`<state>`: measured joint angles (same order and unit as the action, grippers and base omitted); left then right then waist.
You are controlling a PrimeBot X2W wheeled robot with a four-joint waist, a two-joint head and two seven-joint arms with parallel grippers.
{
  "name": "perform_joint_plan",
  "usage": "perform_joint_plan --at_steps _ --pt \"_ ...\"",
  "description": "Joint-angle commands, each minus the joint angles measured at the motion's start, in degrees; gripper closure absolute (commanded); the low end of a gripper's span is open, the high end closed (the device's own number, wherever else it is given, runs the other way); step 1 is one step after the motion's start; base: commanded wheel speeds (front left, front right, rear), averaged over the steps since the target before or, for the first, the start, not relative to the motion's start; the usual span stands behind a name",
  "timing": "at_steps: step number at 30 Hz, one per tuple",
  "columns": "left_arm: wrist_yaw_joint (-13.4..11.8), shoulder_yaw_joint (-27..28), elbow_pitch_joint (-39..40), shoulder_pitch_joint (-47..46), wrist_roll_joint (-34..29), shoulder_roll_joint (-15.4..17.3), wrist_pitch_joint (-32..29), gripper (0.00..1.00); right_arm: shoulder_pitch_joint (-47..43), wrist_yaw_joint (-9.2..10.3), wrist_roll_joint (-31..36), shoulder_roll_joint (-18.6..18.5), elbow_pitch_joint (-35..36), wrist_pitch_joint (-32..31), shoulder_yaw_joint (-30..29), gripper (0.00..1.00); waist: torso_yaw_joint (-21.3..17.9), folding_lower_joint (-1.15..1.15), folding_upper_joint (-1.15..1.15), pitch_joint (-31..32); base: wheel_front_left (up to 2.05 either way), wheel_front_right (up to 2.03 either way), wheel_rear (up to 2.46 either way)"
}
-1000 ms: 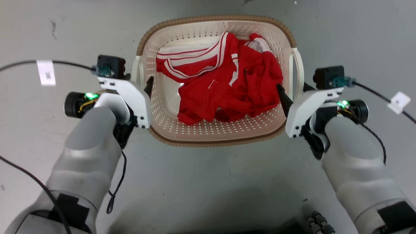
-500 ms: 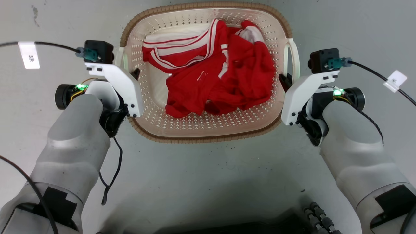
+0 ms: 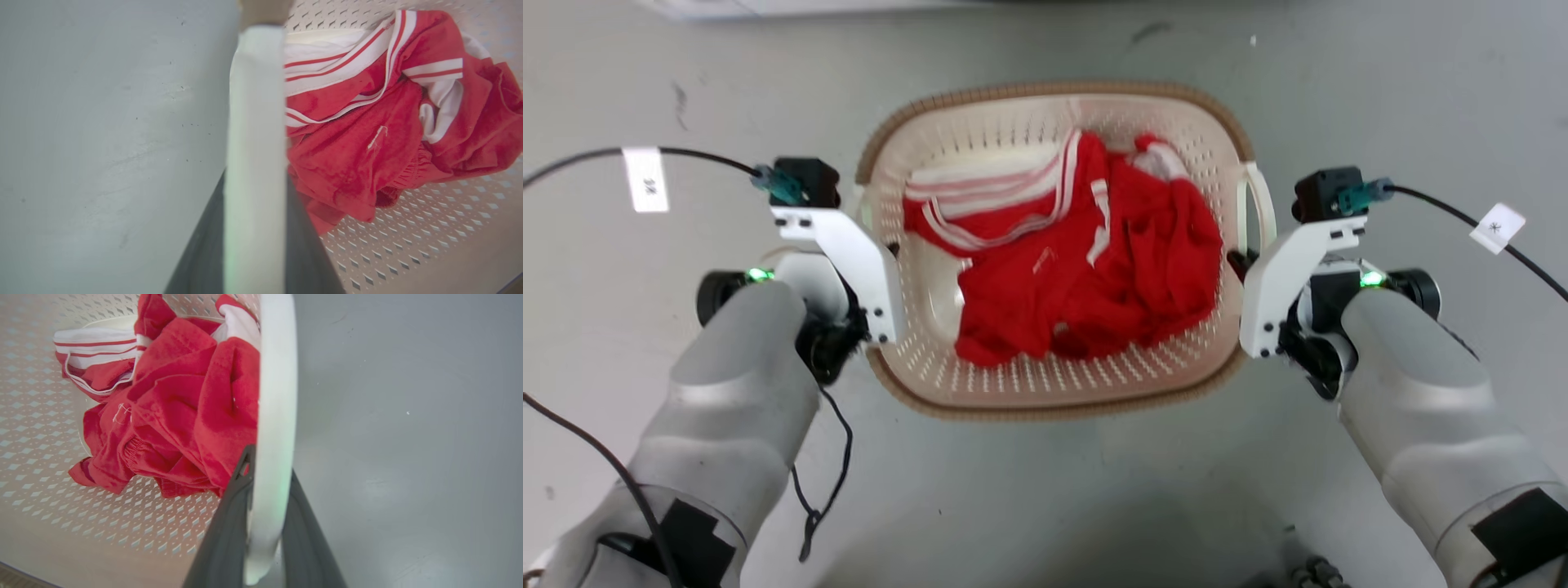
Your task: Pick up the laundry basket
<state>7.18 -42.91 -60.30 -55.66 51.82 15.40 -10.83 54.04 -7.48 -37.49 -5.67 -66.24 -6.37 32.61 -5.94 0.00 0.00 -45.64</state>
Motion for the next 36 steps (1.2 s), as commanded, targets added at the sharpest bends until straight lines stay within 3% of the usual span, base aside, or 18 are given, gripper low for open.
perform_joint_plan --at_steps 1,17,27,36 --pt "0.57 -1.29 0.16 1.33 1.07 -1.03 -1.26 1.0 -1.09 -0.02 -1.23 -0.78 0.37 -1.56 1.15 1.0 1.02 0.0 0.0 4.55 0.0 0.0 0.0" --pt "0.66 -6.68 0.35 9.76 11.9 -1.8 -8.02 1.0 -7.69 -0.02 -11.07 -3.12 0.61 -15.68 7.69 1.0 1.65 0.0 0.0 24.72 0.0 0.0 0.0" --pt "0.69 -8.27 -0.66 12.76 16.85 -2.19 -15.2 1.0 -9.56 -0.02 -14.92 -4.02 -0.52 -23.91 9.59 1.0 2.49 0.0 0.0 33.15 0.0 0.0 0.0" --pt "0.69 -8.8 -2.53 16.09 20.37 -2.71 -19.36 1.0 -10.81 -0.02 -17.52 -2.38 -3.79 -30.46 9.91 1.0 2.01 0.0 0.0 39.53 0.0 0.0 0.0"
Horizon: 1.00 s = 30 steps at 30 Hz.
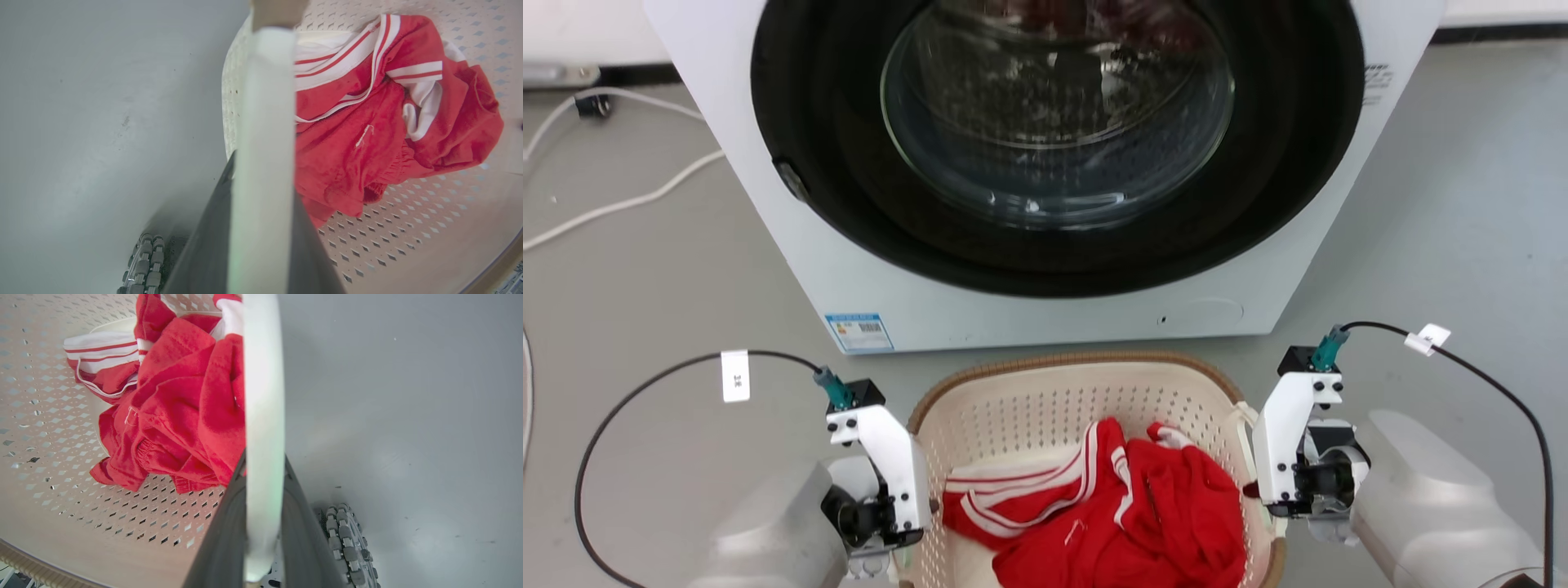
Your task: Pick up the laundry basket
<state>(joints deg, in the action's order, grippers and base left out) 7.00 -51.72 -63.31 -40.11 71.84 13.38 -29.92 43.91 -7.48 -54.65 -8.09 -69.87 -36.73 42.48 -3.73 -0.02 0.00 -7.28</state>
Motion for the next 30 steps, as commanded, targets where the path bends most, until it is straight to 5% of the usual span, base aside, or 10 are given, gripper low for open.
perform_joint_plan --at_steps 1,30 --pt "0.86 -0.03 0.29 0.97 0.63 -0.79 -0.39 1.0 -0.84 -0.02 -0.45 0.25 -0.45 -0.52 0.12 1.0 -0.25 0.02 0.0 1.73 0.0 0.0 0.0" --pt "0.86 -1.35 -1.94 5.58 4.12 -2.4 -1.64 1.0 -4.0 -0.08 -1.67 2.73 -3.8 -5.6 -0.36 1.0 -0.83 0.02 0.0 8.06 0.0 0.0 0.0"
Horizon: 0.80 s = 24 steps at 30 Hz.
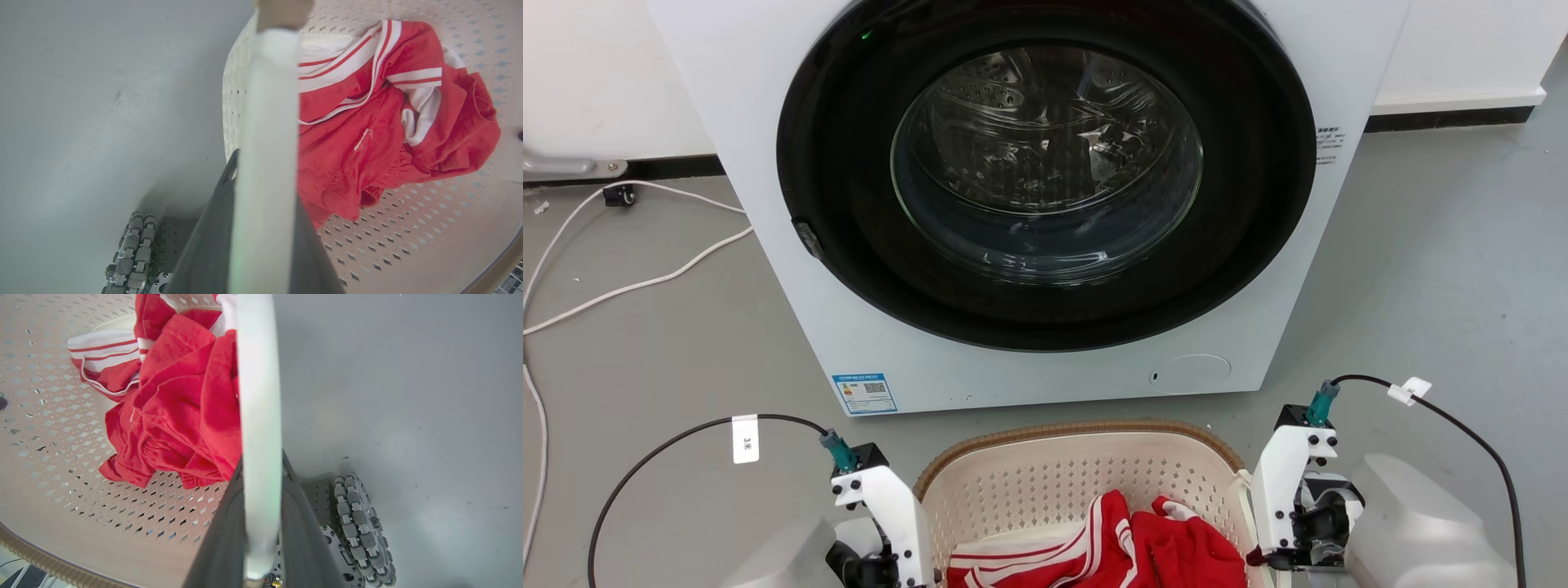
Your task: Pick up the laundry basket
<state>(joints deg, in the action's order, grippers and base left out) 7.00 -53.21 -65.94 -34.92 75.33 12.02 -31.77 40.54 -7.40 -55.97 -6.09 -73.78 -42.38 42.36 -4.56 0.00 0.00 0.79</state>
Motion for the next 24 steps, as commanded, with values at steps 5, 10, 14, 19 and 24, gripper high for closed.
perform_joint_plan --at_steps 5,10,14,19,24 --pt "0.87 -0.05 0.65 0.46 0.97 -1.05 0.35 1.0 -0.65 -0.16 -0.27 0.67 0.04 0.07 -0.32 1.0 -0.05 0.0 0.0 0.01 0.0 0.0 0.0" --pt "0.87 -0.19 0.69 0.47 1.21 -1.15 0.54 1.0 -0.63 -0.16 -0.17 0.71 0.01 0.06 -0.47 1.0 -0.09 0.0 0.0 -0.02 0.0 0.0 0.0" --pt "0.87 -0.37 0.78 0.43 1.47 -1.11 0.59 1.0 -0.72 -0.16 -0.16 0.76 0.01 -0.08 -0.62 1.0 -0.06 0.0 0.0 -0.05 0.0 0.0 0.0" --pt "0.87 -0.59 0.79 0.33 1.59 -1.02 0.56 1.0 -0.64 -0.16 -0.06 0.78 -0.01 -0.1 -0.85 1.0 -0.06 0.0 0.0 -0.12 0.0 0.0 0.0" --pt "0.86 -0.72 0.51 0.42 1.95 -1.08 0.79 1.0 -0.85 -0.16 0.03 0.53 -0.01 -0.45 -1.11 1.0 -0.07 0.0 0.0 -0.17 0.0 0.0 0.0"
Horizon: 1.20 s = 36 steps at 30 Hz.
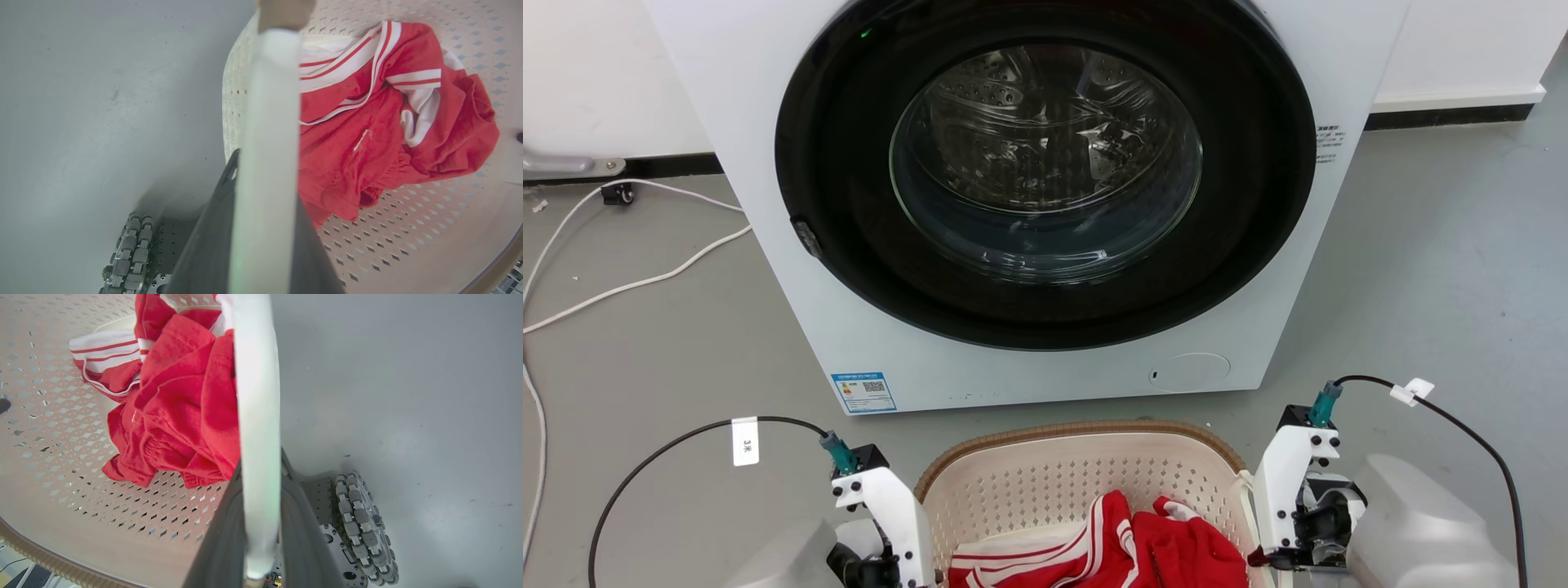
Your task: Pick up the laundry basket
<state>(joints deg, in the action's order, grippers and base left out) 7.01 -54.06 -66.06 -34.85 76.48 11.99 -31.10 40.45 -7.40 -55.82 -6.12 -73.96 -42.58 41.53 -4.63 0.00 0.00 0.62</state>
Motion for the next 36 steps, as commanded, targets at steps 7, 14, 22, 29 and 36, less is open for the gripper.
perform_joint_plan --at_steps 7,14,22,29,36 --pt "0.85 -0.04 0.39 0.24 1.11 -1.12 0.34 1.0 -0.95 -0.16 0.06 0.47 0.16 -1.03 -0.82 1.0 -0.01 0.0 0.0 0.0 0.0 0.0 0.0" --pt "0.85 -0.24 0.16 0.24 1.5 -1.1 0.63 1.0 -1.15 -0.16 0.27 0.55 0.15 -1.76 -1.4 1.0 -0.07 0.0 0.0 -0.01 0.0 0.0 0.0" --pt "0.84 -0.36 0.11 -0.02 1.57 -0.93 1.27 1.0 -1.27 -0.16 0.64 0.31 0.14 -2.54 -2.1 1.0 -0.18 0.0 0.0 0.03 0.0 0.0 0.0" --pt "0.83 -0.36 -0.05 -0.18 2.0 -0.97 1.52 1.0 -1.32 -0.16 1.25 0.3 0.14 -3.03 -2.89 1.0 -0.25 0.0 0.0 0.11 0.0 0.0 0.0" --pt "0.83 -0.56 0.04 0.12 2.32 -0.8 1.74 1.0 -1.04 -0.16 1.89 0.56 0.13 -3.27 -3.69 1.0 -0.43 0.0 0.0 0.01 0.0 0.0 0.0"
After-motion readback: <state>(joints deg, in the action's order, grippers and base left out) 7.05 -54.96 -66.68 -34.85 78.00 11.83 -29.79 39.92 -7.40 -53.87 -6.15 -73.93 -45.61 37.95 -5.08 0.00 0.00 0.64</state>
